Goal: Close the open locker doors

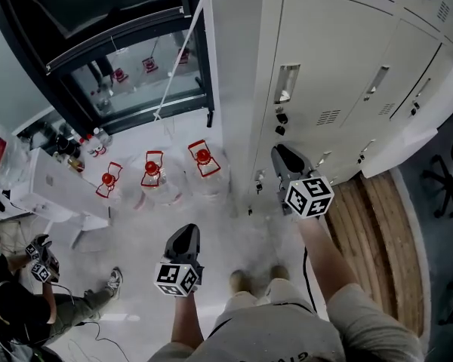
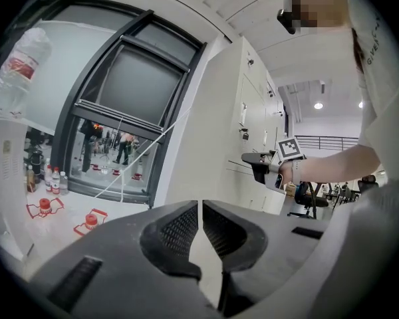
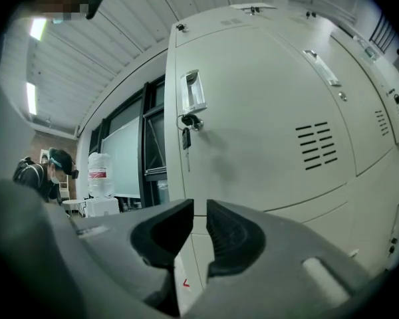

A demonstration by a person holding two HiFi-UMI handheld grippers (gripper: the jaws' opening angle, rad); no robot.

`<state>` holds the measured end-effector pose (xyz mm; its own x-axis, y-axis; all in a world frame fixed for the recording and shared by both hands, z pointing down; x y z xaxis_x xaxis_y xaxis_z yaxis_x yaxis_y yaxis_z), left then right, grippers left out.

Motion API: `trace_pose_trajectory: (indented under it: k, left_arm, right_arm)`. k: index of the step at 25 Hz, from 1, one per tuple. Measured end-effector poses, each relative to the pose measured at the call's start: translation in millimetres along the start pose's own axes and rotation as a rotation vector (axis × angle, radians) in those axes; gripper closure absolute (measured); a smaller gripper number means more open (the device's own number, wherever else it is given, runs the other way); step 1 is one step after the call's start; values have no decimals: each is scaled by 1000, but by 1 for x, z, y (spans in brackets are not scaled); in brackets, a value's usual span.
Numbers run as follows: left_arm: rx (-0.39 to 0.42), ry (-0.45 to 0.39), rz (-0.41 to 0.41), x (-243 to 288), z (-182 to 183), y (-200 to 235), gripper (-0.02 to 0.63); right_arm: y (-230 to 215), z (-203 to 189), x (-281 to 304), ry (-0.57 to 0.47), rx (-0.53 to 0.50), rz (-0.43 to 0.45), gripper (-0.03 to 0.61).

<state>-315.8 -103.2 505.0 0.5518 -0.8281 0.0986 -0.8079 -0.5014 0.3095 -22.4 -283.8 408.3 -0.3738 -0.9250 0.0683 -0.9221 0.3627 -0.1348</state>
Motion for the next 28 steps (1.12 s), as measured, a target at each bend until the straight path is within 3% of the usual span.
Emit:
trace_pose_trajectory:
  k: [6, 12, 18, 28]
  left_arm:
    - [30, -9, 23, -1, -2, -13, 595]
    - [72, -47, 76, -15, 5, -47, 595]
    - [79, -66, 136, -33, -4, -116, 595]
    - [125, -103, 138, -53, -20, -238, 595]
  right_arm:
    - [-15, -12, -50, -22, -77, 28, 551]
    - [-46, -14, -121, -30, -75, 34, 580]
    - [-77, -13, -215, -34, -73, 76, 580]
    - [-115, -11, -340, -56, -82, 157, 580]
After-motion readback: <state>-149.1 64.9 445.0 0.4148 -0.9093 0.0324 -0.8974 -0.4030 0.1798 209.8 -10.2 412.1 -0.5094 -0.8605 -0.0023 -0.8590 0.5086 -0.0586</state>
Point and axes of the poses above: the fingertips, and each gripper's own axes: x forward along the fingers, y to its left, z out of its top, the point moved 7 cm from there along -x, backward along the fingers, and after that the axes turned 9 degrees about -z, right-handed, at the moved point
